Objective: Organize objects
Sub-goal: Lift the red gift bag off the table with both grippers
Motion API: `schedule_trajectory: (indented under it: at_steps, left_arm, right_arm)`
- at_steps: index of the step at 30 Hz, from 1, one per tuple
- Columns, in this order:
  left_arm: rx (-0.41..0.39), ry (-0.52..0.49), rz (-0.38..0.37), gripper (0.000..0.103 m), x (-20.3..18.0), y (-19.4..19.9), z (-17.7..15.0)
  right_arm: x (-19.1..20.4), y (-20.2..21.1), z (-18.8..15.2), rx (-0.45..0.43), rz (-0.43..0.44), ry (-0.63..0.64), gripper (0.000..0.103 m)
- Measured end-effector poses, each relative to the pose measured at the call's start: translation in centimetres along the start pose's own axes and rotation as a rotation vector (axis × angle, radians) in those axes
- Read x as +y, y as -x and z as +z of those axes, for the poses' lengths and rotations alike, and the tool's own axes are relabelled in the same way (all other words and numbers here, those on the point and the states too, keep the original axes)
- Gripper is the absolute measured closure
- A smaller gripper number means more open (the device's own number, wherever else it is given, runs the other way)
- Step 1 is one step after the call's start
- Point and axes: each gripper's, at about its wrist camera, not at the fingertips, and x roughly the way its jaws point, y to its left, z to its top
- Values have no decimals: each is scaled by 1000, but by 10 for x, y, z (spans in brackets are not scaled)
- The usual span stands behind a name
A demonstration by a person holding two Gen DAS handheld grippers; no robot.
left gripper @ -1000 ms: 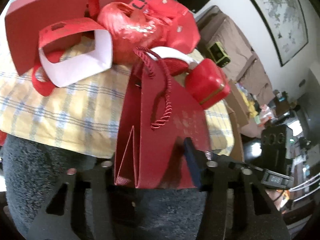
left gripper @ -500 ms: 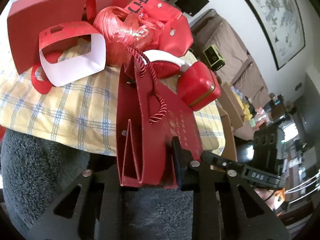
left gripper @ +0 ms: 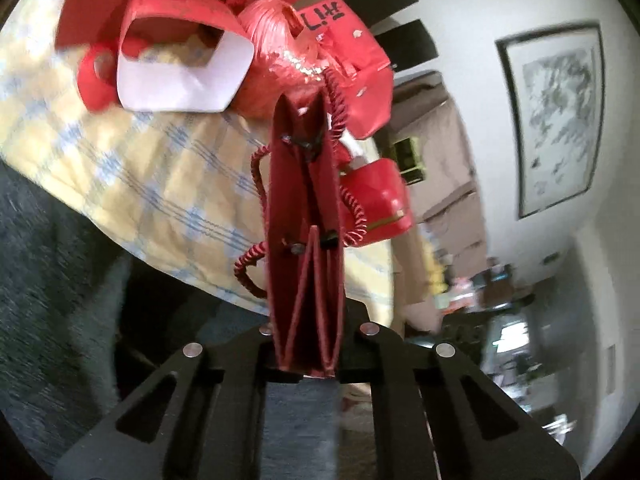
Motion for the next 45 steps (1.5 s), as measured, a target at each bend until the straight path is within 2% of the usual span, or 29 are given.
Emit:
schedule_trajectory:
  at_steps: [2,7,15,19,23,26,28,30,33,38,45]
  left_arm:
    - [-6,85,-59,95,11,0,2]
    - [-16,134,-75,96,20,-6,4]
    - [-36,152,-108,97,17,-14,9]
    - [-57,173,-122,97,12,-15,11]
    - [-73,193,-113,97,10,-15,9]
    - [-78,201,-109,98,10,-16,9]
    - [-87,205,-101,98,10,-14,9]
    - [-92,205,-86,99,12,-13,9]
    - [-83,210,-84,100,16,-12,6]
    - [-106,75,0,99,-5,-8,2]
    - [-126,-44,72,99,-28,-1,-4]
  right_arm:
    - [1,-2,0,-3,18,-1,60]
    - [-1,-4,-2,-4,49,-16,55]
    - [-10,-5,0,3,129,-82,50]
    - [-15,-8,-4,25,206,-132,49]
    - [-17,-9,-5,26,245,-163,48]
    - [-18,-12,-7,46,315,-196,55]
    - [-15,-8,-7,32,300,-173,60]
    - [-12,-1,-4,4,290,-166,72]
    - [-11,8,-2,-26,290,-174,82]
    - [13,5,0,-56,214,-103,84]
    - [14,7,-5,-66,202,-90,84]
